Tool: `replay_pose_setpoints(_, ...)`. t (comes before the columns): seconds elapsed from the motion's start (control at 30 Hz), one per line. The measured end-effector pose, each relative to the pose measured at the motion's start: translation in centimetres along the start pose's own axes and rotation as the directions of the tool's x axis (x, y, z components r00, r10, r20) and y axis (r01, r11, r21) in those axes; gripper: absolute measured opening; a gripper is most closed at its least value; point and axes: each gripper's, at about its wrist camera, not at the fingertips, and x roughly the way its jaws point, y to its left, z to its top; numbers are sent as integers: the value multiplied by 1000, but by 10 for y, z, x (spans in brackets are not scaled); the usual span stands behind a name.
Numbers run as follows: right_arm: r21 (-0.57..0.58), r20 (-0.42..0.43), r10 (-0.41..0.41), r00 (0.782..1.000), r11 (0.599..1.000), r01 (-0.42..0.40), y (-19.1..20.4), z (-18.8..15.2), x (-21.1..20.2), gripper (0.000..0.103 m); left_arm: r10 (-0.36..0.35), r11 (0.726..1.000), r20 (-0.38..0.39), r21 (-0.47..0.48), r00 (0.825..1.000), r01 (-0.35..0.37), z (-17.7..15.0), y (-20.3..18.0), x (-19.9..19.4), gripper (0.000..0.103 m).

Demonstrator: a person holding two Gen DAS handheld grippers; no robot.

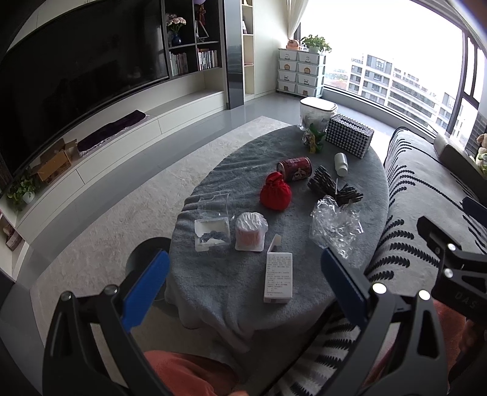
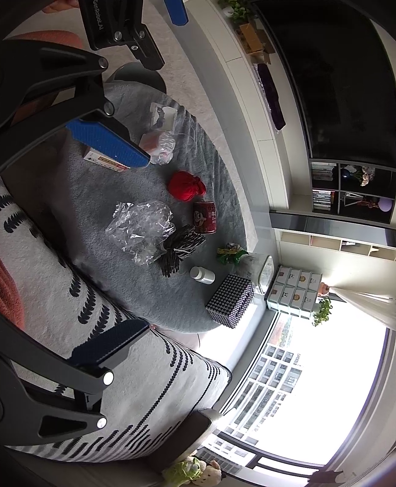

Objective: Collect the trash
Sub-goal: 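Move left tool to white medicine box while right tool moves to clear plastic bag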

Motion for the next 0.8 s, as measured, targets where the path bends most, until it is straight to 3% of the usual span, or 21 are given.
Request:
replay_pose_setpoints(0.6,22,-113,85,990,996,-83,0,-21,95,96,-52,998,-69,17,996,54,-34,-19,80,99)
replay_pose_setpoints(0.8,6,-152,76,985,997,-75,-1,-27,139,96,-69,998,-100,7,993,70,-49,-23,119,99)
